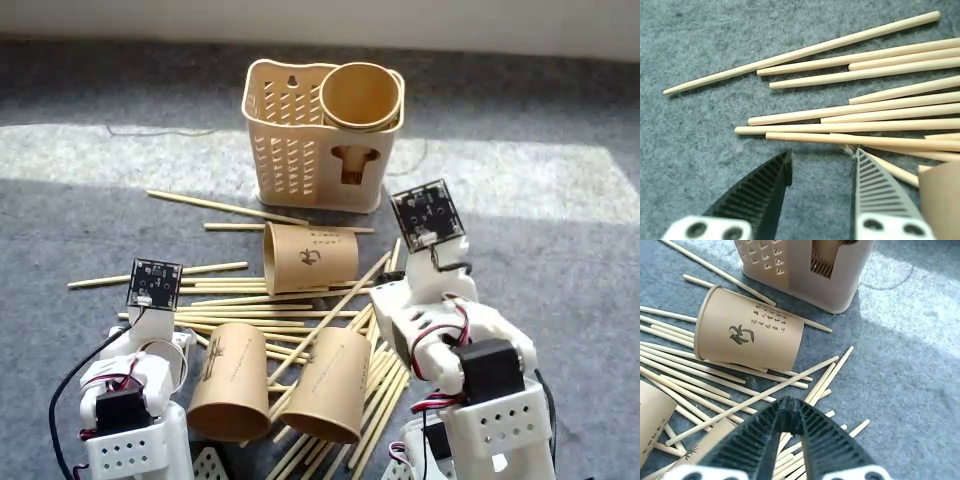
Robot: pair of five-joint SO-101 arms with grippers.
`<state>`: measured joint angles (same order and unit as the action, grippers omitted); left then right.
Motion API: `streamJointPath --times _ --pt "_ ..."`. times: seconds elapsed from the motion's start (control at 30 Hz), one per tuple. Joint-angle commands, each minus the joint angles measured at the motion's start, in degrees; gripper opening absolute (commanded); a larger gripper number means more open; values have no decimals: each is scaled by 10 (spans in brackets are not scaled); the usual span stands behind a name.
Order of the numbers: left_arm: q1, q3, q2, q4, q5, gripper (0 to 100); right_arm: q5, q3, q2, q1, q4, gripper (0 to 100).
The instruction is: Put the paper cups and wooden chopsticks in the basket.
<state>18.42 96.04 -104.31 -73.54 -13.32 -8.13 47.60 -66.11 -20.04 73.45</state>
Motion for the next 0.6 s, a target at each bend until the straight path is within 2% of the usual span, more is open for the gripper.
streamJointPath --times 0.0,0.17,0.37,0.57 --pt "7 11 -4 8 -4 189 1 39 -44 -2 -23 6" --pt "7 11 -4 8 -4 189 4 107 -93 4 -22 6" --pt "7 11 -4 8 -4 189 1 196 -163 58 -24 6" --pt "7 11 -4 8 -4 189 1 251 -266 78 -24 6"
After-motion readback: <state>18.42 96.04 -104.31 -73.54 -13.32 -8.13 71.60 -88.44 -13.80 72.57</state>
